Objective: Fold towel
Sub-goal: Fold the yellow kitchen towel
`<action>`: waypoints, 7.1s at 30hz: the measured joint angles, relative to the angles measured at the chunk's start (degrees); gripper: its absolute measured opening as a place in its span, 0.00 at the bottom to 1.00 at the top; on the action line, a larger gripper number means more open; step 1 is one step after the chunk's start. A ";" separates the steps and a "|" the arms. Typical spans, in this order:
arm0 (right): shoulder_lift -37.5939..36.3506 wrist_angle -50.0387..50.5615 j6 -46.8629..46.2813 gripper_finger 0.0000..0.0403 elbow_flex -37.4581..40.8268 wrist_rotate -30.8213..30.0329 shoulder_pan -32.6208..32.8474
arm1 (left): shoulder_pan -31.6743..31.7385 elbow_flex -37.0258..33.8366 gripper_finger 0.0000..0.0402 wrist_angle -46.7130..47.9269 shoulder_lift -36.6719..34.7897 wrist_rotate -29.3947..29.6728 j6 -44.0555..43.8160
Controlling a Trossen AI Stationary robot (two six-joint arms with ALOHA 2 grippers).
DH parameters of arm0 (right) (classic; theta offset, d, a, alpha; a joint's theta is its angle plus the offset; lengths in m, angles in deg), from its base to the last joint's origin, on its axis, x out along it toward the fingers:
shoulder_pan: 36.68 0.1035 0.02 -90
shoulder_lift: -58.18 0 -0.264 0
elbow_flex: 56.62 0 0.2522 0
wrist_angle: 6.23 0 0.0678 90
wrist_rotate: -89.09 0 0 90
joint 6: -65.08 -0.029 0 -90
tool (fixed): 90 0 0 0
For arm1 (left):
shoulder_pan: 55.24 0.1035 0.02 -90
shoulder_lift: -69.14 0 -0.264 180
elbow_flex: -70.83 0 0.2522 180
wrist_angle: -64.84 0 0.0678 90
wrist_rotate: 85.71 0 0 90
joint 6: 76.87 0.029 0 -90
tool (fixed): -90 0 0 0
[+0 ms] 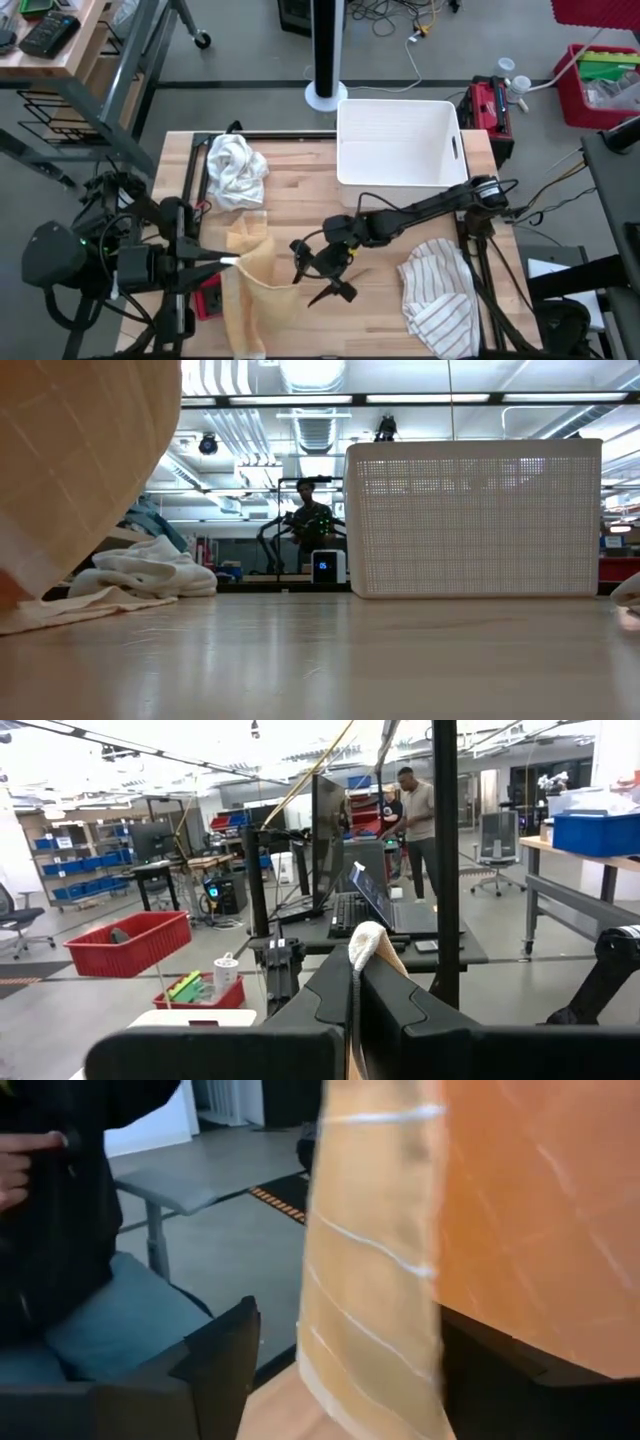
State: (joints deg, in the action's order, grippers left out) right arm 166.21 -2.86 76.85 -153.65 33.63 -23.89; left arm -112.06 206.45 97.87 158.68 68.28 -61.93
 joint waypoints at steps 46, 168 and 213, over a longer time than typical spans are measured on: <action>-32.34 39.56 10.76 0.00 -38.91 -39.03 -2.30 | -0.81 13.09 0.00 -8.68 -2.55 -8.88 35.08; -19.46 64.38 -27.80 0.00 -51.45 -41.23 25.06 | -8.48 12.57 0.00 -5.88 12.52 15.52 12.49; -29.32 71.16 -18.94 0.00 -51.60 -78.77 37.07 | -4.95 12.55 0.00 -20.54 5.10 21.68 38.75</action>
State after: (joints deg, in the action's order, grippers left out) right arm 136.90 68.30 57.90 -205.25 -45.14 13.18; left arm -117.01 219.00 77.33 163.77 89.96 -23.18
